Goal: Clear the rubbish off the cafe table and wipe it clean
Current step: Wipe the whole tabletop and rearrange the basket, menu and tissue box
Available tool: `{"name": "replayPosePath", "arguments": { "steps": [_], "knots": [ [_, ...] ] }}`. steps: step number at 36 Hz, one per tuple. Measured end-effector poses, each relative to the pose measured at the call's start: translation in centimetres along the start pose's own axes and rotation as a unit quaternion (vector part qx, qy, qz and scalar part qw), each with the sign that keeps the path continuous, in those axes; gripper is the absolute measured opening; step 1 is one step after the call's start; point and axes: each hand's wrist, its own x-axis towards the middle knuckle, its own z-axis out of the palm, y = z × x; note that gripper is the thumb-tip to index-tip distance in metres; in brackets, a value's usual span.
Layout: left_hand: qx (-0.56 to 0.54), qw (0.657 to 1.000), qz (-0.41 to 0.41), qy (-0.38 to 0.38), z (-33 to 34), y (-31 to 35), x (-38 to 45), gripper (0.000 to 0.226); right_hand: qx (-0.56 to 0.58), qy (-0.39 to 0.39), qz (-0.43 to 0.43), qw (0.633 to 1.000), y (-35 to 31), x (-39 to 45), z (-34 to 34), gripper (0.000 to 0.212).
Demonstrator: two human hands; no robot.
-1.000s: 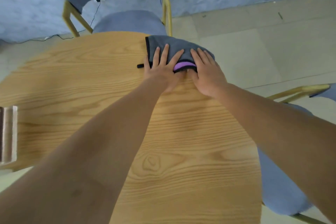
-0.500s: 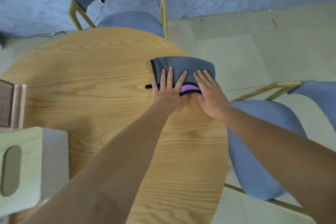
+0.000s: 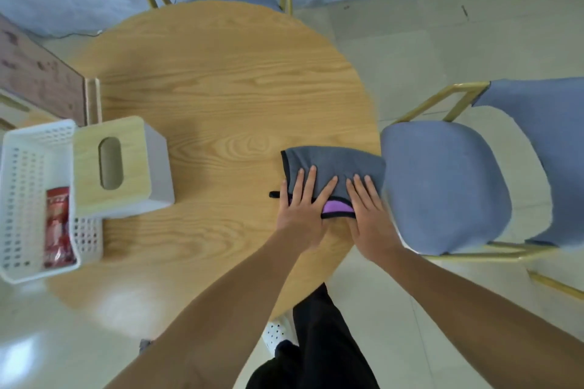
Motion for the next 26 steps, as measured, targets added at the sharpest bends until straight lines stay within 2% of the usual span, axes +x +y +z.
{"name": "replayPosePath", "arguments": {
  "steps": [5, 8, 11, 13, 16, 19, 22, 26],
  "knots": [
    [-0.019, 1.000, 0.011, 0.019, 5.8, -1.5, -9.6, 0.078, -0.048, -0.009, -0.013, 0.999, -5.0, -8.9, 3.5, 0.073],
    [-0.008, 1.000, -0.001, 0.008, 8.7, -2.7, -15.1, 0.081, -0.060, -0.018, -0.028, 0.998, -8.1, -13.5, 5.2, 0.067],
    [-0.029, 0.999, -0.021, 0.022, 11.1, -3.4, -20.1, 0.082, -0.075, -0.056, -0.047, 0.994, -10.4, -16.7, 6.8, 0.074],
    [-0.048, 0.998, -0.044, 0.006, 11.9, -4.1, -21.9, 0.082, -0.081, -0.081, -0.064, 0.991, -11.3, -17.6, 7.2, 0.077],
    [-0.046, 0.998, -0.041, -0.009, 12.3, -5.0, -23.4, 0.079, -0.085, -0.110, -0.086, 0.987, -12.3, -17.9, 6.4, 0.075],
    [-0.047, 0.998, -0.024, -0.016, 11.6, -5.2, -23.6, 0.077, -0.058, -0.116, -0.096, 0.987, -12.8, -17.8, 4.7, 0.084],
    [-0.096, 0.994, -0.039, -0.024, 10.0, -4.4, -23.4, 0.089, -0.037, -0.103, -0.088, 0.990, -13.0, -16.9, 3.5, 0.095],
    [-0.135, 0.988, -0.070, 0.002, 8.6, -4.6, -21.3, 0.085, -0.029, -0.096, -0.060, 0.993, -13.0, -13.8, 3.1, 0.083]
  ]
}}
